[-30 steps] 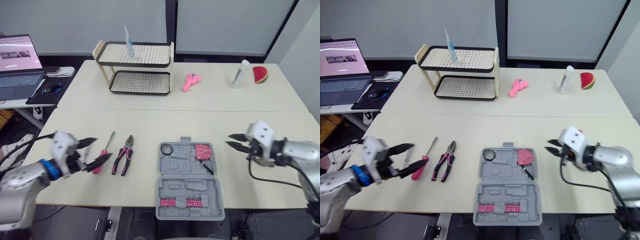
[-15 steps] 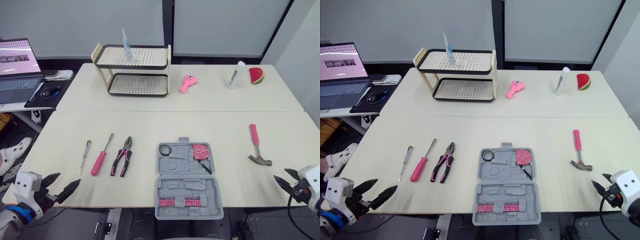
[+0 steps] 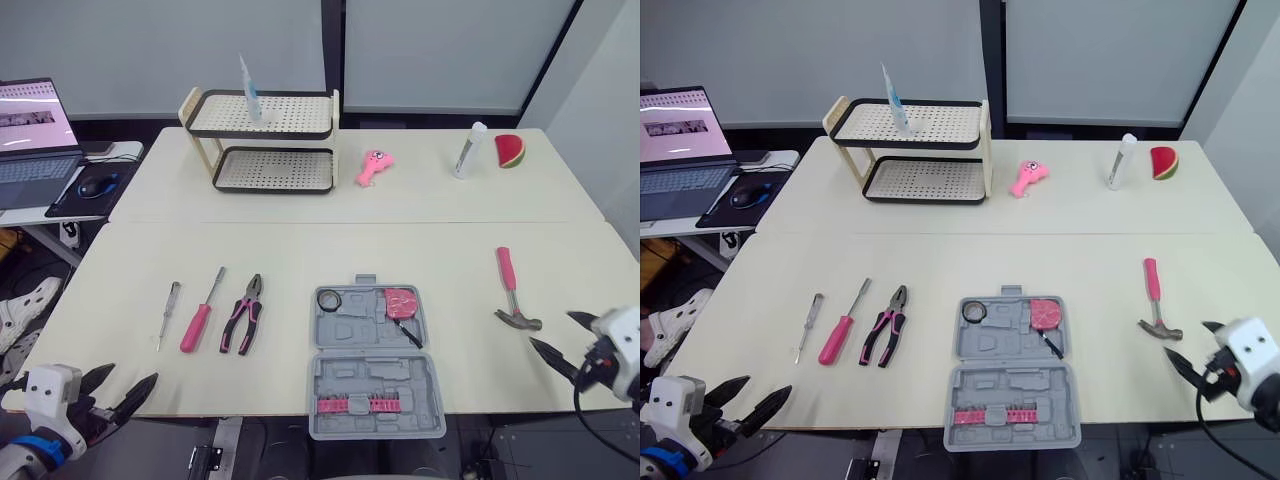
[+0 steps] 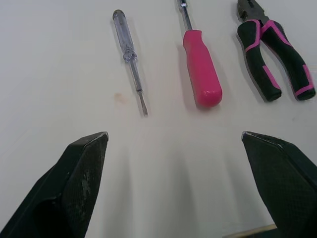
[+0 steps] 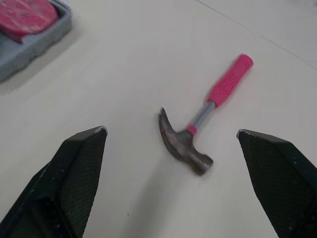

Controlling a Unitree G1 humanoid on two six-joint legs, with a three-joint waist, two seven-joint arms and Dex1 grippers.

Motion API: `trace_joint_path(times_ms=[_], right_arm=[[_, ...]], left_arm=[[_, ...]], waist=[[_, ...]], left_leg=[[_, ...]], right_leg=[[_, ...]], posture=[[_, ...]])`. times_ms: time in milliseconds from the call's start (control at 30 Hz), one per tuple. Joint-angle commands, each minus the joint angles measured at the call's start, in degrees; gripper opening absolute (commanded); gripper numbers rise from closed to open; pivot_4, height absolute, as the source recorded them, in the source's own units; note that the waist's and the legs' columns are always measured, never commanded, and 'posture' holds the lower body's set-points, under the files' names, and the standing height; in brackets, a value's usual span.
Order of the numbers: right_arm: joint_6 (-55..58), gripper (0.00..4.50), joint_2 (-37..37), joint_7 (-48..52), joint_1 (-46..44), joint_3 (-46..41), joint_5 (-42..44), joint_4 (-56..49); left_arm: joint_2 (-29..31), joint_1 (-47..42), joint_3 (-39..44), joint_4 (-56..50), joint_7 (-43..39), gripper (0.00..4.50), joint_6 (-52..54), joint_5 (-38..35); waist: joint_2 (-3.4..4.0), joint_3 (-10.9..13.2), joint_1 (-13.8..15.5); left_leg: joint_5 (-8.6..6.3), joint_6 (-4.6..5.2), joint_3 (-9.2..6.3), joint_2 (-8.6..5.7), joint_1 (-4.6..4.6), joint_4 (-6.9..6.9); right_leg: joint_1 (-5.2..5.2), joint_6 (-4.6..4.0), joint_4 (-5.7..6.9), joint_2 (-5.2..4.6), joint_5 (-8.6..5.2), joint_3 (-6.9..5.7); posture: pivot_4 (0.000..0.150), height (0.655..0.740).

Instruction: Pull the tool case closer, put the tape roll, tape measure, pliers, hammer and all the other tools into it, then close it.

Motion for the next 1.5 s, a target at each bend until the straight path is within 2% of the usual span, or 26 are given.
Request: trace_joint_path(times_ms=[33,167,333,567,700,833,1167,1500], right_arm=[[5.4,4.48,-3.9,2.7,-5.4,3.5,5.6,-7.5],[8.6,4.48,-8.7,7.4,-14.1,10.8,9.9,-12.6],[13.7,4.48,-11.7,9.8,-21.3,18.1,13.4,-15.0],[11.3,4.48,-10.7,10.3,-23.6,24.2,11.7,-13.3],[9.6,4.48,-10.2,10.3,-23.6,25.7,10.8,-12.0],[9.0,4.48,-8.8,9.9,-25.1,27.7,10.2,-11.5],[10.9,4.48,-6.7,9.4,-30.1,30.7,10.8,-11.9],[13.4,4.48,-6.5,9.2,-32.2,30.7,11.7,-13.2]], left_arm=[[-1.6,1.8,-0.3,-6.9,1.9,4.5,1.6,-1.5],[-5.5,3.0,-4.0,-15.4,6.1,4.5,4.8,-1.8],[-8.9,0.4,-10.1,-25.5,14.7,4.5,10.0,0.1],[-13.9,-7.5,-18.6,-32.3,28.8,4.5,18.8,4.3],[-15.6,-13.2,-22.5,-30.8,36.1,4.5,24.0,8.6],[-16.8,-18.7,-25.0,-26.6,39.7,4.5,27.6,11.2],[-18.1,-29.3,-29.2,-17.1,42.1,4.5,33.9,13.9],[-17.9,-31.0,-30.6,-15.4,43.0,4.5,40.2,15.2]], waist=[[-0.01,0.0,0.1],[-0.05,0.0,0.1],[-0.23,0.1,1.2],[-0.26,0.1,1.6],[-0.26,0.1,1.5],[-0.27,0.1,1.5],[-0.28,0.1,1.5],[-0.28,0.1,1.6]], left_leg=[[0.0,0.0,-0.04,0.0,-0.01,0.02],[0.0,0.0,0.01,-0.04,-0.04,0.03],[0.0,0.0,-0.13,-0.05,-0.11,0.08],[0.0,0.0,-0.08,-0.08,-0.12,0.11],[0.01,0.0,0.0,-0.03,-0.08,0.1],[0.01,-0.01,-0.03,-0.02,-0.07,0.11],[0.01,-0.02,-0.01,-0.02,-0.09,0.13],[0.02,-0.02,-0.02,-0.03,-0.1,0.13]], right_leg=[[0.0,0.0,0.0,0.0,0.0,-0.04],[0.01,0.0,-0.05,-0.04,0.0,-0.02],[0.02,0.0,-0.08,-0.02,0.0,-0.14],[0.02,0.01,-0.06,0.15,0.0,-0.11],[0.01,0.01,-0.04,0.32,0.01,-0.13],[0.01,0.01,-0.03,0.35,0.01,-0.15],[-0.03,0.01,-0.02,0.35,0.01,-0.2],[-0.06,0.01,-0.02,0.33,0.01,-0.19]], posture=[[0.15,0.729],[0.15,0.729],[0.15,0.729],[0.15,0.729],[0.15,0.729],[0.15,0.729],[0.15,0.729],[0.15,0.729]])
